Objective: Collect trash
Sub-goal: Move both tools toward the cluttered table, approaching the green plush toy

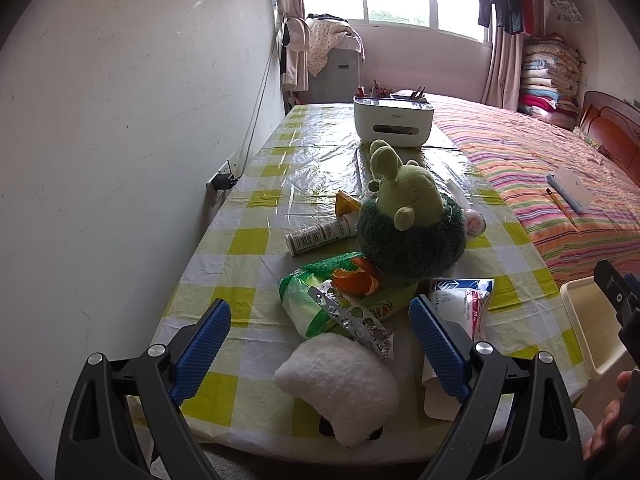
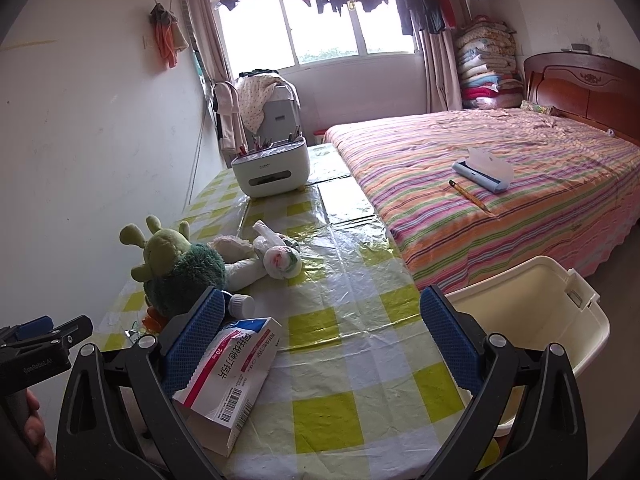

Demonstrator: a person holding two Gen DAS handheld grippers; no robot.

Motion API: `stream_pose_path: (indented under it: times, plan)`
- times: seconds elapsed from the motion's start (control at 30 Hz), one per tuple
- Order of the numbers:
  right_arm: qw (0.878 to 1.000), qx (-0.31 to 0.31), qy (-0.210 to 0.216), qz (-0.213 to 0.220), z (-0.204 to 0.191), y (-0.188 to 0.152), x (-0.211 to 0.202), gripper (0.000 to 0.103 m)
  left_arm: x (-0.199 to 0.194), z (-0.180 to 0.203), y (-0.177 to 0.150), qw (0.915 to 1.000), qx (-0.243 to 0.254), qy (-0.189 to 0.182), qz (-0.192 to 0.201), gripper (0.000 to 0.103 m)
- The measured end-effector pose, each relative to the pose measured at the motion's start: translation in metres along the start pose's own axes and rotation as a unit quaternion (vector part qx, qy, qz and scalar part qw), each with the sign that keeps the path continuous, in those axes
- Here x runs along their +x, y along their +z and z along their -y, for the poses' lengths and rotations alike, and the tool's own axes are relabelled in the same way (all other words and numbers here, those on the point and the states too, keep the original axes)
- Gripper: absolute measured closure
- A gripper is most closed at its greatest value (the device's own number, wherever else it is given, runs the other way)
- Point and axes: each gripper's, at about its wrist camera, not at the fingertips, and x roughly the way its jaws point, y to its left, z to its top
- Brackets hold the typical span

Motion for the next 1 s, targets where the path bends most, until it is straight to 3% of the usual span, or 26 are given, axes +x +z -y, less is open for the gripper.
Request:
stream_pose_path:
  times: [0.57, 1.0]
  plan:
    - [1.000, -0.002, 0.011, -0.004, -0.002, 0.003, 0.002, 0.006, -0.005, 0.008, 0.010, 0.9999, 0.006, -0.014, 0.008, 0.015]
    - [0.999, -0.027, 0.026, 0.001, -0.025, 0.009, 0.003, 0.006, -0.008, -0.015, 0.008, 0.9999, -0.014, 0.000, 0.006, 0.015]
